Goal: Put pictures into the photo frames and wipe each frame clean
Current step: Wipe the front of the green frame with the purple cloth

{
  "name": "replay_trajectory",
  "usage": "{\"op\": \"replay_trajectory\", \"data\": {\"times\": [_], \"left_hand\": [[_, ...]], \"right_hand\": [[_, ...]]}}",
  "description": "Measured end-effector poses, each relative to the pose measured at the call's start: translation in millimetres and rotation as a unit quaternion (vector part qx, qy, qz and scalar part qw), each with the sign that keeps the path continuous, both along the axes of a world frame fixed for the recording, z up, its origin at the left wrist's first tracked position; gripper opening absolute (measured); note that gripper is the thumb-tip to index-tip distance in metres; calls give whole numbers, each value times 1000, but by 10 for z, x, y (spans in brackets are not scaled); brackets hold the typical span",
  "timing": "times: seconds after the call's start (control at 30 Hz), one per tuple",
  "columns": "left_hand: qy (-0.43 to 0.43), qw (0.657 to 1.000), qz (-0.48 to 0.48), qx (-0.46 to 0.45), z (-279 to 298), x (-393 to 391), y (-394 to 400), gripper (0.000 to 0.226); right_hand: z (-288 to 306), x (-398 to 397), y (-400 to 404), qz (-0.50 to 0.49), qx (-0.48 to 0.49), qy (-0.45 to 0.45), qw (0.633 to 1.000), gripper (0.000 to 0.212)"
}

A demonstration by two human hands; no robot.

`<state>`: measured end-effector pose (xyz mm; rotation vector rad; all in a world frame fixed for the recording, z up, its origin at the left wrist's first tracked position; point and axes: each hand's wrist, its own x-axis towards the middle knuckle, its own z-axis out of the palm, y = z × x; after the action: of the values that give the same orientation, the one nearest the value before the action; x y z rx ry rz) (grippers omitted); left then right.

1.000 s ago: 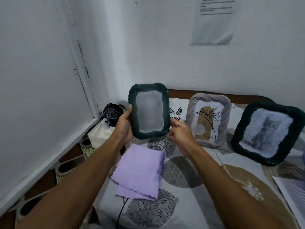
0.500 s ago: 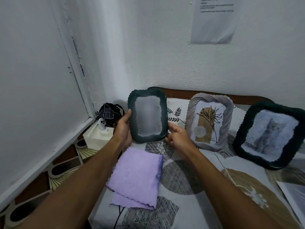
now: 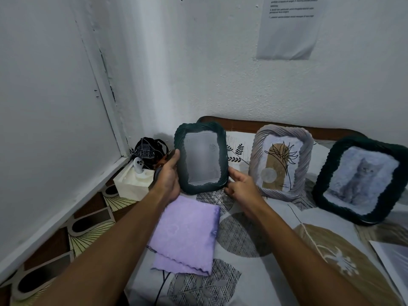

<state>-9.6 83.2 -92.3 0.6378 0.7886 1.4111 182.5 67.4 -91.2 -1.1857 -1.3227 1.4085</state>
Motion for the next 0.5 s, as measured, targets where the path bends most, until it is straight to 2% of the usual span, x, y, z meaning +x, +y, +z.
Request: {"op": "replay_trajectory", "data": {"times": [0.5], "left_hand": [[-7,1000,0,0,11,40,9,50]], "right_hand": [[-103,34,43,-4,3,-5,1000,71]]}}
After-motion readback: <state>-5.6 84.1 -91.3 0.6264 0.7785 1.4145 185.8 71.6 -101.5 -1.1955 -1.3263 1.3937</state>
